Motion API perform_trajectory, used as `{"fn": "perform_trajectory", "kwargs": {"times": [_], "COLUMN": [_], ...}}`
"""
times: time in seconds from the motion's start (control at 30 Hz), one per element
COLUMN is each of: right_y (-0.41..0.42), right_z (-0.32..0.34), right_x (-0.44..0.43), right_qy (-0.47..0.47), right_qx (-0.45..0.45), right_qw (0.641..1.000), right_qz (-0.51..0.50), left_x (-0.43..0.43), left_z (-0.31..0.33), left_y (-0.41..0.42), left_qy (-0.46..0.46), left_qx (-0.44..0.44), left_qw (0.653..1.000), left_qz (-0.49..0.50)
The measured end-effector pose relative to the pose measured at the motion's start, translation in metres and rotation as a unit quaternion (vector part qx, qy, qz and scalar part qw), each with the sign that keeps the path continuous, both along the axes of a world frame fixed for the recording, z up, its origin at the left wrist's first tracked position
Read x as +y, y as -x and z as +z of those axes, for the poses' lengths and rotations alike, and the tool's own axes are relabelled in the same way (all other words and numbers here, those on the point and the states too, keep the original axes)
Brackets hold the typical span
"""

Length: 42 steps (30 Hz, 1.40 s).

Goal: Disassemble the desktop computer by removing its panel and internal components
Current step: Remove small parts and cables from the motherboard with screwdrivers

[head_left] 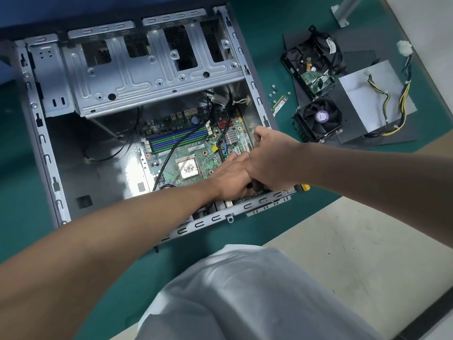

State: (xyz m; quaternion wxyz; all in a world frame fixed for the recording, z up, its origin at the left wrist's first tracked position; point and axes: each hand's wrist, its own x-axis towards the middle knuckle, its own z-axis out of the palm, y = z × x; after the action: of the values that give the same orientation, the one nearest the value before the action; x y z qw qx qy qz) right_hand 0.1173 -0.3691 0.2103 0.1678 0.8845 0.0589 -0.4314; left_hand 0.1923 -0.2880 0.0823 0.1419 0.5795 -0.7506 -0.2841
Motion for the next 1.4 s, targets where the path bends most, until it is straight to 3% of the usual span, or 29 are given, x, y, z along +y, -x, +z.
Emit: {"fn": "perform_trajectory", "kwargs": {"times": [0.67, 0.83, 0.93, 1.03, 1.17, 1.2, 1.33, 1.4], "right_y": [0.002, 0.006, 0.003, -0.003, -0.005, -0.005, -0.001, -0.001], "right_z": [-0.001, 0.002, 0.006, 0.015, 0.026, 0.029, 0.033, 0.033], "right_x": [0.006, 0.002, -0.005, -0.012, -0.023, -0.026, -0.035, -0.038], "right_qy": [0.005, -0.052, -0.151, -0.272, -0.413, -0.463, -0.648, -0.675], "right_qx": [-0.053, -0.109, -0.159, -0.209, -0.233, -0.241, -0.270, -0.283], "right_qw": [0.999, 0.992, 0.967, 0.880, 0.710, 0.642, 0.281, 0.152], "right_qz": [0.008, -0.018, -0.134, -0.328, -0.521, -0.561, -0.654, -0.664], "left_x": [-0.002, -0.002, -0.001, 0.000, -0.005, -0.007, -0.006, -0.004], "left_z": [-0.003, 0.002, 0.007, 0.003, 0.003, 0.005, 0.027, 0.041], "left_y": [0.000, 0.001, 0.000, 0.000, -0.004, -0.007, -0.025, -0.033], "left_qy": [-0.031, -0.031, -0.050, -0.056, -0.057, -0.044, -0.069, -0.073], "left_qx": [0.000, 0.008, 0.007, 0.028, 0.006, 0.005, 0.109, 0.173], "left_qw": [1.000, 0.999, 0.999, 0.998, 0.998, 0.999, 0.976, 0.948], "left_qz": [-0.002, 0.005, -0.005, 0.011, 0.017, 0.030, 0.176, 0.257]}}
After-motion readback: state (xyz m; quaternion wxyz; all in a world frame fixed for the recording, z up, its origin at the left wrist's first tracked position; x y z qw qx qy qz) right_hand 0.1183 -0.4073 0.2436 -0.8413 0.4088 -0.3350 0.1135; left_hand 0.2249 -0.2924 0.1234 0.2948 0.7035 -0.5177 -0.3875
